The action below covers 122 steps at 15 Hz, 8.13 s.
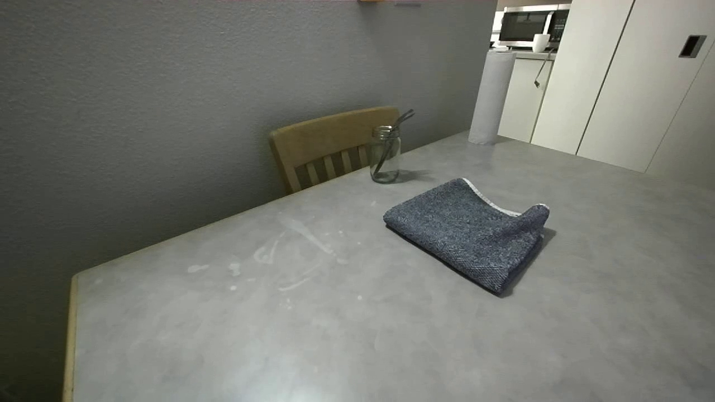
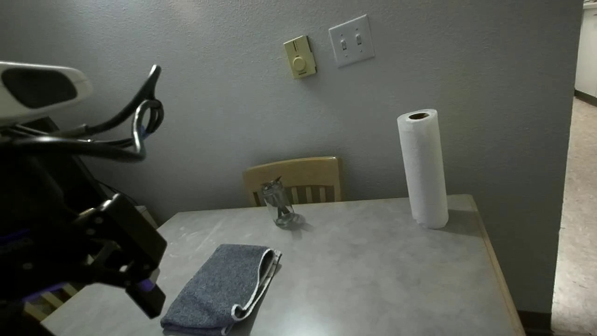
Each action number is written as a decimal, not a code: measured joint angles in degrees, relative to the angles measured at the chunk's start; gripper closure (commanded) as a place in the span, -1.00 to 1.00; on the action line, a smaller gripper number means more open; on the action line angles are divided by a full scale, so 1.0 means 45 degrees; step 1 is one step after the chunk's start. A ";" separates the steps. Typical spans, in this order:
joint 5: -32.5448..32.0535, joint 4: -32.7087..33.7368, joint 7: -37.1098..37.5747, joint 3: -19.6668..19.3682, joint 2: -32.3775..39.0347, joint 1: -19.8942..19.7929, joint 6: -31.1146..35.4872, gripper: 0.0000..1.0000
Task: Unfold the towel on the table
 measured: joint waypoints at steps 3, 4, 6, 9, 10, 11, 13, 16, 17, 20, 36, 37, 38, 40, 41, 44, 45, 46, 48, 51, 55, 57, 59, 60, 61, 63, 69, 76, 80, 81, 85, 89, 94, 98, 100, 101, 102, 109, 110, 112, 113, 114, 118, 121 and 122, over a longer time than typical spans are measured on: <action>0.2096 -0.0194 -0.1393 -0.0365 0.0661 -0.0035 0.1029 -1.00; 0.2822 -0.0223 -0.1939 -0.0441 0.1097 -0.0001 0.1389 -1.00; 0.4256 -0.0179 -0.3128 -0.0463 0.2156 0.0208 0.2010 -1.00; 0.6031 0.0322 -0.4350 -0.0012 0.3945 0.0538 0.2314 -1.00; 0.6034 0.0354 -0.4310 0.0303 0.4135 0.0327 0.2314 -1.00; 0.6034 0.0345 -0.4305 0.0464 0.4120 0.0154 0.2311 -1.00; 0.6036 0.0326 -0.4307 0.0660 0.3912 -0.0196 0.2281 -1.00; 0.7894 0.0267 -0.3989 0.1348 0.4000 -0.0686 0.2821 -1.00; 0.8774 0.0275 -0.3767 0.1535 0.4138 -0.0700 0.3060 -1.00; 1.1254 0.0384 -0.3019 0.2124 0.5018 -0.0703 0.3779 -1.00; 1.4729 0.1597 -0.2968 0.4130 0.8798 -0.2660 0.3035 -1.00; 1.4782 0.1720 -0.3073 0.4210 0.9122 -0.2808 0.2977 -1.00; 1.4813 0.1861 -0.3167 0.4311 0.9425 -0.2949 0.2948 -1.00; 1.4863 0.2186 -0.3245 0.4556 0.9958 -0.3178 0.2928 -1.00; 1.4933 0.2362 -0.3291 0.4691 1.0194 -0.3278 0.2927 -1.00; 1.5495 0.2993 -0.3629 0.5115 1.0909 -0.3561 0.2924 -1.00; 1.5727 0.3236 -0.3740 0.5239 1.1172 -0.3653 0.2923 -1.00; 1.5904 0.3477 -0.3824 0.5339 1.1429 -0.3734 0.2922 -1.00; 1.6211 0.4010 -0.4065 0.5474 1.1980 -0.3863 0.2941 -1.00; 1.6601 0.4839 -0.4624 0.5709 1.2799 -0.4109 0.2897 -1.00; 1.6929 0.5837 -0.5544 0.6085 1.3644 -0.4514 0.2225 -1.00; 1.6921 0.5929 -0.5589 0.6091 1.3713 -0.4540 0.2177 -1.00; 1.6921 0.5909 -0.5445 0.6076 1.3714 -0.4524 0.2240 -1.00; 1.6921 0.5908 -0.5391 0.6076 1.3719 -0.4523 0.2240 -1.00; 1.6924 0.5909 -0.5343 0.6082 1.3727 -0.4521 0.2240 -1.00; 1.6924 0.5929 -0.5247 0.6113 1.3761 -0.4454 0.2240 -1.00; 1.6910 0.6412 -0.5184 0.6438 1.4266 -0.4061 0.2308 -1.00; 1.6780 0.7489 -0.5129 0.6573 1.5129 -0.3574 0.2595 -1.00; 1.6592 0.8025 -0.5091 0.6599 1.5474 -0.3516 0.2627 -1.00; 1.6448 0.8108 -0.5001 0.6598 1.5517 -0.3514 0.2669 -1.00; 1.5683 0.8232 -0.4220 0.6593 1.5590 -0.3511 0.3087 -1.00; 1.5489 0.8272 -0.3882 0.6709 1.5609 -0.3620 0.3097 -1.00; 1.6022 0.8298 -0.3845 0.7067 1.5688 -0.4172 0.2921 -1.00; 1.7017 0.8398 -0.3840 0.7156 1.5848 -0.4600 0.2375 -1.00; 1.7382 0.8568 -0.3842 0.7155 1.6004 -0.4835 0.1844 -1.00; 1.7435 0.8684 -0.3842 0.7152 1.6098 -0.4921 0.1575 -1.00; 1.7436 0.8821 -0.3842 0.7143 1.6191 -0.4983 0.1327 -1.00; 1.7396 0.9775 -0.3840 0.7130 1.6912 -0.4932 -0.0582 -1.00; 1.7391 0.9892 -0.3840 0.7130 1.6999 -0.4914 -0.0760 -1.00; 1.7385 1.0083 -0.3836 0.7124 1.7144 -0.4889 -0.1022 -1.00; 1.7384 1.0172 -0.3824 0.7121 1.7200 -0.4886 -0.1131 -1.00; 1.7383 1.0242 -0.3810 0.7111 1.7245 -0.4886 -0.1221 -0.79; 1.7377 1.0310 -0.3656 0.7002 1.7310 -0.4834 -0.1239 -0.04; 1.7341 1.0307 -0.3615 0.6863 1.7312 -0.4640 -0.0928 0.37; 1.7327 1.0304 -0.3614 0.6833 1.7309 -0.4549 -0.0755 0.52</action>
